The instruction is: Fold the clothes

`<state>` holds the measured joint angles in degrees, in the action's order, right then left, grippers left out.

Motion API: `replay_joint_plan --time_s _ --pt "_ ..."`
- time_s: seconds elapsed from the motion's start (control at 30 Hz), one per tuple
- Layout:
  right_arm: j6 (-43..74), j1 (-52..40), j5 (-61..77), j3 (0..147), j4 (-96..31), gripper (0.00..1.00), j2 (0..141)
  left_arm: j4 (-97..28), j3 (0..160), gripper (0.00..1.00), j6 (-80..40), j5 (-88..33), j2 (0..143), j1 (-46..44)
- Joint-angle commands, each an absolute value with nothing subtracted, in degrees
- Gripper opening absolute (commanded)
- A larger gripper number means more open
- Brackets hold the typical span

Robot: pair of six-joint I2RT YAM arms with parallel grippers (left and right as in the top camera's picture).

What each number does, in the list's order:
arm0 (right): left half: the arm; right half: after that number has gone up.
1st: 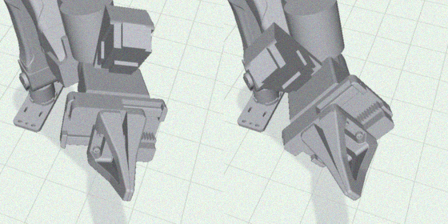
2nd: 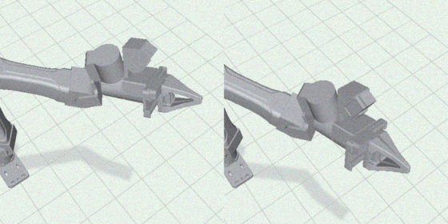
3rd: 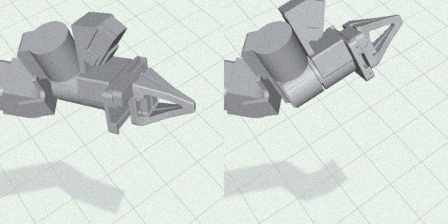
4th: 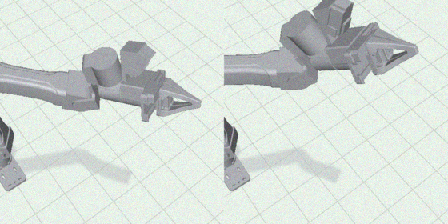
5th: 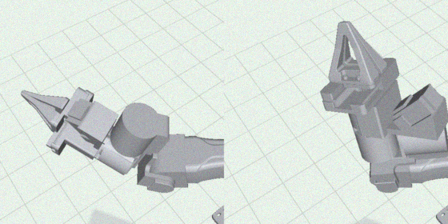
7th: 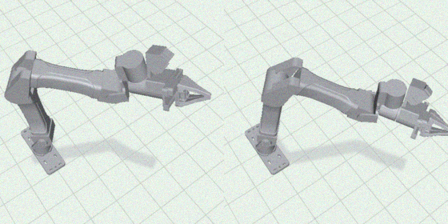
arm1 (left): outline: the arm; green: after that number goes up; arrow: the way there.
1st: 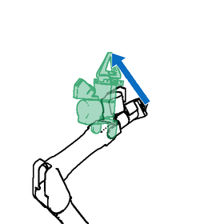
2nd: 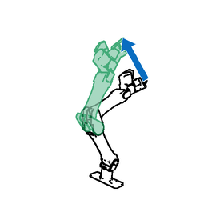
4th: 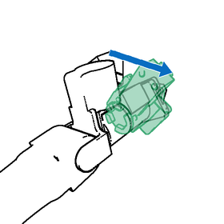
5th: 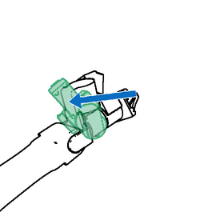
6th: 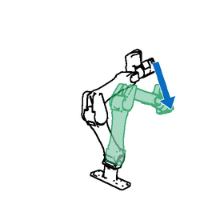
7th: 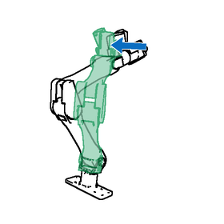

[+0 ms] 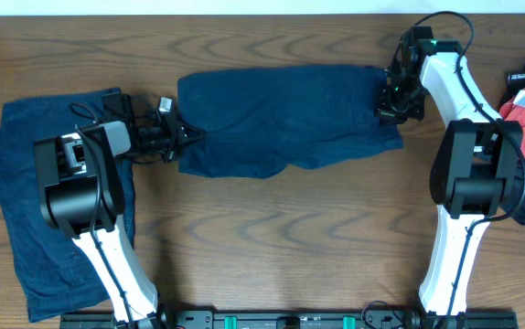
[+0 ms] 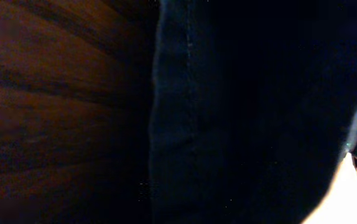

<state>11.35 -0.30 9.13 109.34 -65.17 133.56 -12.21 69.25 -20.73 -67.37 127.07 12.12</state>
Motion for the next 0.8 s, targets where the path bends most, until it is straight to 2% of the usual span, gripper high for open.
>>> replay_joint_plan --time_s 0.0,0.37,0.53,0.77 --pt "13.23 -0.38 7.94 109.71 -64.90 0.01 133.16 -12.80 68.77 0.06 -19.55 -66.39 126.13 12.03" --pt "12.36 -1.37 9.10 109.69 -65.52 0.01 135.13 -15.20 68.88 0.06 -20.38 -59.66 107.31 9.54" --pt "12.36 -2.02 9.08 109.69 -65.32 0.01 135.13 -15.46 68.88 0.06 -21.34 -54.83 99.18 3.84" --pt "11.90 -2.17 9.08 109.69 -66.22 0.01 135.13 -16.69 68.86 0.06 -21.74 -47.51 99.09 -6.31"
